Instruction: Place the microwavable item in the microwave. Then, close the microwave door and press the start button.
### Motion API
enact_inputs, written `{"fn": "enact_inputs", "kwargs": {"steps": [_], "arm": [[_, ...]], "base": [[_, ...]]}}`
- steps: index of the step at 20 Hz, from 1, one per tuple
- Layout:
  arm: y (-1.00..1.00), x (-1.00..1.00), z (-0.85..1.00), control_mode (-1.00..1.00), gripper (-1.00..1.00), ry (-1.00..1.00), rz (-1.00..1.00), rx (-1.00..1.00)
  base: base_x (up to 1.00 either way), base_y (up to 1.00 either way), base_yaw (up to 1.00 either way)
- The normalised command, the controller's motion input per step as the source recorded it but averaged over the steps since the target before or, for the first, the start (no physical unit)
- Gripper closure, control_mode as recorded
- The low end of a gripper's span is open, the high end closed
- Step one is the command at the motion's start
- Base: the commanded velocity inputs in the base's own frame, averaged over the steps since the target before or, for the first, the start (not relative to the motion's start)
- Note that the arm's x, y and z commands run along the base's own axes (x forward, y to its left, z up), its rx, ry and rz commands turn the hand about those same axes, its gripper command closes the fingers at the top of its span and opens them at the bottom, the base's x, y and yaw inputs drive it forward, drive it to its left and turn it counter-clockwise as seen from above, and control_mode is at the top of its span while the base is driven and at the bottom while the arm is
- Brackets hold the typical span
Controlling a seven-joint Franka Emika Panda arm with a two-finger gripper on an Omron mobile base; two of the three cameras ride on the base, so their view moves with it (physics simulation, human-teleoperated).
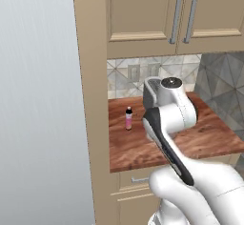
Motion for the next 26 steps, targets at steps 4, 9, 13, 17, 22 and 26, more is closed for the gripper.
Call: {"fn": "enact_inputs", "kwargs": {"steps": [4,9,13,17,22,26], "arm": [[-0.04,-0.28,-0.01,-1.00,1.00,-0.01,-0.01,0.03],[-0.08,-0.28,-0.01,-1.00,1.00,-0.02,0.00,0.00],[0.00,0.00,0.00,1.00,1.00,0.00,0.00,0.00],[0.00,0.00,0.00,1.00,1.00,0.00,0.00,0.00],[0.00,0.00,0.00,1.00,1.00,0.00,0.00,0.00],[0.00,0.00,0.00,1.00,1.00,0.00,0.00,0.00]], "base": [[0.00,0.00,0.00],[0.00,0.00,0.00],[-1.00,-0.15,0.00],[-1.00,0.00,0.02],[-1.00,0.22,0.07],[-1.00,0.72,0.10]]}}
